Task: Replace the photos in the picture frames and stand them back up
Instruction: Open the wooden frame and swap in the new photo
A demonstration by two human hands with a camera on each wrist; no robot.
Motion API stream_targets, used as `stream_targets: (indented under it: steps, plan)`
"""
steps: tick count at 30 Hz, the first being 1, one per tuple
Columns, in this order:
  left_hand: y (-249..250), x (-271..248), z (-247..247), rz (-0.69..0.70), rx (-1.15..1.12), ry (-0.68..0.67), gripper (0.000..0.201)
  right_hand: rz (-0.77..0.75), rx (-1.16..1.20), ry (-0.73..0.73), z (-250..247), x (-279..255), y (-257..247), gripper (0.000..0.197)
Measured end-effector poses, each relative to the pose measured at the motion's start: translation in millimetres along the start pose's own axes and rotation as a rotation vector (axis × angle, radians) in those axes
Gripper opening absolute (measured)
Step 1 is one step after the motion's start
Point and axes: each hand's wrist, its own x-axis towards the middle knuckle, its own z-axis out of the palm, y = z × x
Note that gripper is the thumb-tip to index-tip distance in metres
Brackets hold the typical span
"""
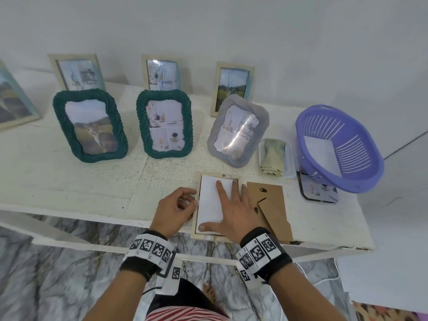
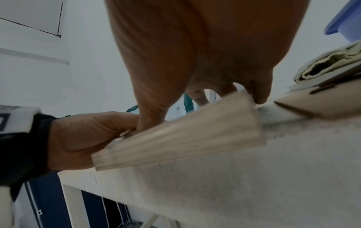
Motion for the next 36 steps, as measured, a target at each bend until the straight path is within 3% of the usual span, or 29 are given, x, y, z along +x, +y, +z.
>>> stream_targets:
  steps: [4,10,13,18,21,23,25,27,29,31,33,34,36]
  plan:
    - [1,-1,0,0.0,-0.013,-0.008,0.021,0.011,0.064,0.064,-2,-4,-1,0.115]
    - [5,-4,2,0.005,-0.007,0.015,0.021,0.001,0.189,0.33,-13,-12,4,0.1]
    - [15,-8,2,0.065,0.048,0.048,0.014,-0.045,0.344,0.338,-20,-21,6,0.098]
    - [48,-18,-1,0.045,-0.284,-0.066,0.021,-0.1,0.486,0.262,-23,-35,5,0.102]
    - [60,-21,0,0.014,-0.361,-0.07,0.021,-0.178,0.622,0.305,-22,-45,3,0.091]
    - [60,-20,-2,-0.001,-0.394,-0.039,0.022,-0.193,0.787,0.411,-22,-50,1,0.078]
    - [58,-18,-5,-0.025,-0.426,-0.025,0.024,-0.176,1.126,0.459,-23,-54,0,0.076]
    - [58,-16,-7,-0.029,-0.416,-0.017,0.028,-0.142,1.458,0.402,-27,-59,-5,0.076]
    - [59,-15,-7,-0.015,-0.29,0.022,0.033,-0.108,1.609,0.365,-31,-62,-10,0.075]
    - [61,-16,-7,0.06,-0.044,0.087,0.03,-0.097,1.63,0.388,-31,-66,-15,0.074]
    - [65,-18,-8,0.167,0.052,0.08,0.018,-0.108,1.569,0.421,-30,-66,-19,0.072]
    - [68,-18,-8,0.176,0.008,0.021,0.014,-0.113,1.528,0.422,-30,-67,-21,0.071]
    - [76,-23,-9,0.107,-0.209,-0.155,0.025,-0.127,1.448,0.431,-29,-68,-27,0.068]
